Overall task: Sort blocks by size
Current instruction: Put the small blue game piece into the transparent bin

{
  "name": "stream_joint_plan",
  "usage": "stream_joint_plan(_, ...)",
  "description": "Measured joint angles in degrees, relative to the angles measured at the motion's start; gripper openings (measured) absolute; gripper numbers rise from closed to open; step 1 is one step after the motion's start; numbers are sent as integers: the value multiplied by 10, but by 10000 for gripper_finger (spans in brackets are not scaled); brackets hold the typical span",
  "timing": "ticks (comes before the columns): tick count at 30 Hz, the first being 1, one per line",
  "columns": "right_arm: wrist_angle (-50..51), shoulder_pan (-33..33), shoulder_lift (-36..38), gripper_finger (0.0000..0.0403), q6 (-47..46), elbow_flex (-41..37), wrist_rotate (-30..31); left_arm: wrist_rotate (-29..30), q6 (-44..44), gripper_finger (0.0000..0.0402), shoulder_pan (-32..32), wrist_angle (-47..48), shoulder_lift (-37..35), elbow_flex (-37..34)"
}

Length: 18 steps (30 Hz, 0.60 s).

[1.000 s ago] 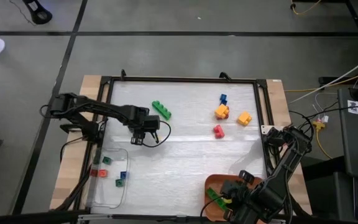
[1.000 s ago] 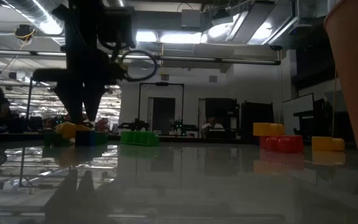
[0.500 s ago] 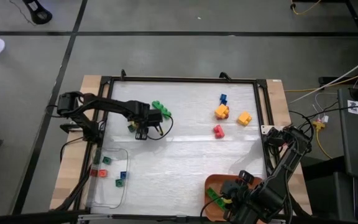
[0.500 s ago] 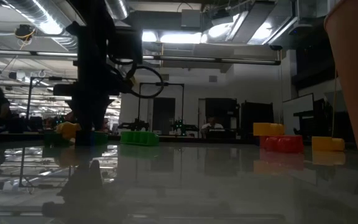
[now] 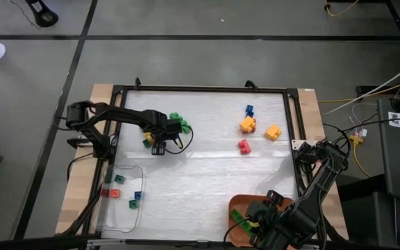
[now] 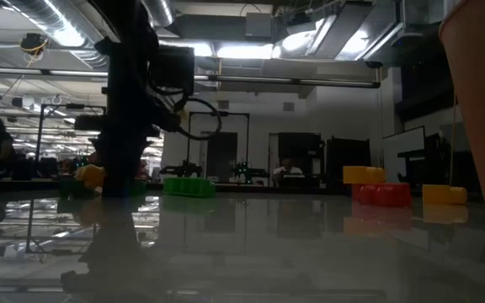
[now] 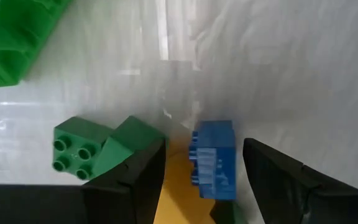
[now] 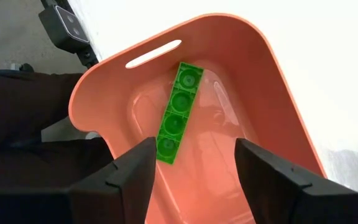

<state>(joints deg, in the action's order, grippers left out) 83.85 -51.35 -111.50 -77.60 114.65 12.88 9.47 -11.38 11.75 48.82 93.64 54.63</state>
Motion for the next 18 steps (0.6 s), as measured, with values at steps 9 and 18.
stream_joint_plan(9,0,0,0,218,0,0,0,-2,0,163,0,1,42,0)
stream_joint_plan(18,3,0,0,218,13,0,52,4,19,74,-1,22,43,12)
